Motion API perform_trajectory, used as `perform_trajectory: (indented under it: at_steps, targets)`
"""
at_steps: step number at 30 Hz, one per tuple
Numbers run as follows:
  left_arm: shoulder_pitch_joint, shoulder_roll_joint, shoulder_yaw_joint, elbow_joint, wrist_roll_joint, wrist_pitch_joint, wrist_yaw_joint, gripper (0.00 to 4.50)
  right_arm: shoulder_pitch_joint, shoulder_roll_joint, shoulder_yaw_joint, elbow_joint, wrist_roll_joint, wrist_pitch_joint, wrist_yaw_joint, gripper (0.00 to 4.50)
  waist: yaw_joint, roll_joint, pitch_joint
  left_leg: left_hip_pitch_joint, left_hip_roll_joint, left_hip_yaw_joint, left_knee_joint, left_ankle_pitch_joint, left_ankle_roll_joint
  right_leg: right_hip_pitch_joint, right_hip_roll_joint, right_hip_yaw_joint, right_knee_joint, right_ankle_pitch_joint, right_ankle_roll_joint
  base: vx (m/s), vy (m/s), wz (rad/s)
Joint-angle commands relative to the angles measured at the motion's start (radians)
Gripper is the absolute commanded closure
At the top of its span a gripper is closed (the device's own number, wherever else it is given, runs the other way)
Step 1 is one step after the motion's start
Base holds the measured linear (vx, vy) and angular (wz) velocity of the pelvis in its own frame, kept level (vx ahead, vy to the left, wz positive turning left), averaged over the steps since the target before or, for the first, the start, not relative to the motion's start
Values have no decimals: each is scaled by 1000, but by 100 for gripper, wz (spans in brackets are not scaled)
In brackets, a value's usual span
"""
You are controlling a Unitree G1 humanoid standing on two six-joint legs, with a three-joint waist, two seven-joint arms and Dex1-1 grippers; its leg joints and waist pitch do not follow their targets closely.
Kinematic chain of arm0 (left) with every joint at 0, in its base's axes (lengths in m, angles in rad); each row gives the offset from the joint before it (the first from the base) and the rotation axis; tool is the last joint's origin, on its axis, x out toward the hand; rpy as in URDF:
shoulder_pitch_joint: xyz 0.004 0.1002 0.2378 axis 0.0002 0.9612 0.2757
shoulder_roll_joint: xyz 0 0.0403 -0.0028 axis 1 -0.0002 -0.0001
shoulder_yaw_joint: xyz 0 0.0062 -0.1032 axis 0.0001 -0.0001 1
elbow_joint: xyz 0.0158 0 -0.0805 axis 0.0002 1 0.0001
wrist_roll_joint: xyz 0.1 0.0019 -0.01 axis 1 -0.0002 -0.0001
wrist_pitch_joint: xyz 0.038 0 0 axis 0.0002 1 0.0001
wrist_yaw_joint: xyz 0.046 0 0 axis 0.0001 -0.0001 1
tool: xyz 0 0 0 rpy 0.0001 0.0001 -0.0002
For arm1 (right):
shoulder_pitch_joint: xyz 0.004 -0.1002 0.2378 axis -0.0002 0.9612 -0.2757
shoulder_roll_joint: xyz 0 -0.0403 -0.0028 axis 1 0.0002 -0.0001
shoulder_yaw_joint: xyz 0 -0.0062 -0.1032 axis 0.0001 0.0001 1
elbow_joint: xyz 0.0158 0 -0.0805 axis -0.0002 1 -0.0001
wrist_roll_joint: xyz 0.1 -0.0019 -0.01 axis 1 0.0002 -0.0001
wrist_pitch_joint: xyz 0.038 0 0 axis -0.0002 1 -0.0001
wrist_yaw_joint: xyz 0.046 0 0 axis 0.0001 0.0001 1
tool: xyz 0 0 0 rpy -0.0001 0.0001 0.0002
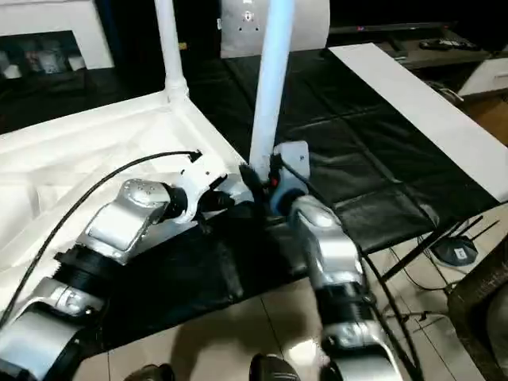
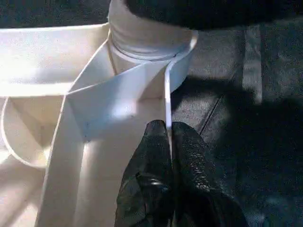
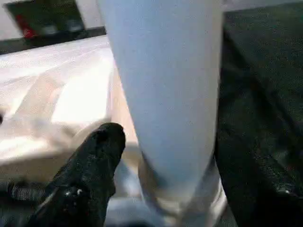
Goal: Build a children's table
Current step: Rotate leg to tighten
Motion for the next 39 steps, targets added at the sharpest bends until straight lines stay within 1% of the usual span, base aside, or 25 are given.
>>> perform_trajectory:
  at_steps: [1,2,3,4,5,6,7,9,10,11,14,19,21,22,23,24,27,28,29,31,32,33,35,38,39]
  targets:
    - [4,23,-1,-25,-5,-51,-35,450,29,-36,30,-42,28,3,90,97,10,7,-81,15,37,-10,-62,-148,89,73,-54,40,-68,-156,-229,0,0,0]
    - [13,44,-9,-21,-9,-90,-69,450,51,-84,41,-76,36,0,153,95,12,6,-79,14,37,-10,-62,-152,92,74,-53,40,-69,-162,-225,0,0,0]
    - [16,52,-12,-20,-11,-102,-81,450,59,-101,44,-88,39,-1,176,87,12,5,-80,14,37,-10,-62,-156,94,75,-54,40,-70,-165,-223,0,0,0]
    - [19,72,-17,-9,-20,-120,-112,450,78,-150,50,-119,58,6,250,60,11,5,-79,15,39,-10,-62,-164,92,72,-55,41,-70,-178,-222,0,0,0]
    - [19,73,-18,-9,-20,-122,-113,450,78,-152,50,-120,59,6,252,60,13,5,-79,16,39,-10,-62,-168,92,73,-55,41,-70,-191,-222,0,0,0]
    - [19,93,-27,4,-25,-164,-148,450,90,-193,53,-140,70,6,310,49,14,6,-78,19,40,-9,-62,-182,89,68,-54,41,-74,-217,-218,0,0,0]
    - [19,95,-28,6,-26,-171,-153,450,91,-198,53,-142,72,6,318,49,16,5,-77,18,40,-10,-63,-185,88,68,-55,41,-76,-228,-215,0,0,0]
    - [18,123,-45,21,-28,-227,-210,450,101,-259,45,-173,117,32,421,16,19,4,-76,19,39,-10,-63,-198,88,68,-54,40,-79,-252,-211,0,0,0]
    - [20,134,-52,25,-35,-252,-245,450,101,-286,42,-177,129,39,457,16,24,5,-78,21,42,-11,-63,-197,88,68,-57,42,-77,-256,-206,0,0,0]
    - [22,147,-61,26,-39,-277,-282,450,99,-314,44,-176,137,42,496,9,27,7,-79,21,44,-11,-64,-182,85,66,-57,42,-74,-239,-213,0,0,0]
    - [30,197,-104,22,-52,-367,-421,450,81,-406,68,-151,138,31,623,2,38,6,-82,23,45,-9,-61,-169,93,67,-58,41,-70,-208,-231,0,0,0]
    - [29,235,-142,27,-64,-429,-547,450,51,-458,117,-118,120,-16,744,2,53,8,-83,27,47,-6,-60,-163,86,64,-60,42,-64,-191,-247,0,0,0]
    - [26,241,-153,24,-65,-443,-573,450,43,-463,129,-112,122,-31,780,2,58,4,-85,29,49,-6,-60,-164,80,65,-61,42,-62,-189,-251,0,0,0]
    - [21,245,-162,26,-65,-458,-596,450,35,-470,142,-105,126,-40,812,2,60,5,-84,29,50,-6,-61,-163,79,65,-61,42,-61,-190,-251,0,0,0]
    - [20,247,-165,26,-65,-462,-602,450,34,-472,147,-104,126,-39,820,20,62,-1,-87,28,50,-5,-60,-156,82,67,-62,42,-60,-184,-251,0,0,0]
    - [19,249,-170,26,-65,-470,-612,450,31,-475,156,-102,126,-39,833,31,65,2,-86,28,50,-6,-60,-153,82,67,-63,42,-59,-186,-250,0,0,0]
    - [15,258,-191,23,-63,-506,-658,450,22,-481,195,-90,126,-31,886,39,69,-2,-87,26,49,-5,-59,-151,81,68,-65,42,-60,-208,-241,0,0,0]
    - [13,258,-195,21,-62,-512,-669,450,19,-480,205,-84,124,-29,897,72,69,-1,-87,26,49,-5,-59,-152,81,67,-64,42,-61,-214,-239,0,0,0]
    - [11,259,-198,22,-61,-518,-679,450,15,-479,212,-76,122,-31,908,82,70,-1,-86,27,49,-5,-59,-153,79,66,-65,42,-61,-218,-237,0,0,0]
    - [8,260,-204,18,-58,-533,-695,450,10,-474,221,-60,117,-38,923,81,74,-1,-88,28,50,-4,-58,-152,75,65,-64,42,-60,-220,-238,0,0,0]
    - [9,259,-205,13,-60,-531,-700,450,8,-472,225,-54,115,-42,929,97,75,-1,-89,28,50,-4,-57,-149,74,65,-63,42,-58,-214,-239,0,0,0]
    - [9,258,-206,9,-61,-532,-703,450,5,-470,229,-50,114,-42,936,97,75,-2,-88,24,50,-5,-58,-150,72,67,-64,41,-58,-213,-237,0,0,0]
    - [6,256,-209,9,-64,-534,-707,450,-1,-468,239,-46,117,-43,949,129,74,-3,-89,26,49,-5,-57,-160,68,66,-65,42,-59,-227,-235,0,0,0]
    - [3,255,-213,14,-62,-543,-709,450,-5,-467,251,-47,123,-35,965,134,74,-4,-88,26,50,-5,-57,-172,64,65,-64,41,-60,-252,-227,0,0,0]
    - [2,255,-213,15,-61,-546,-711,450,-5,-465,255,-50,125,-34,970,160,74,-4,-89,26,49,-6,-57,-171,61,65,-64,41,-60,-257,-224,0,0,0]
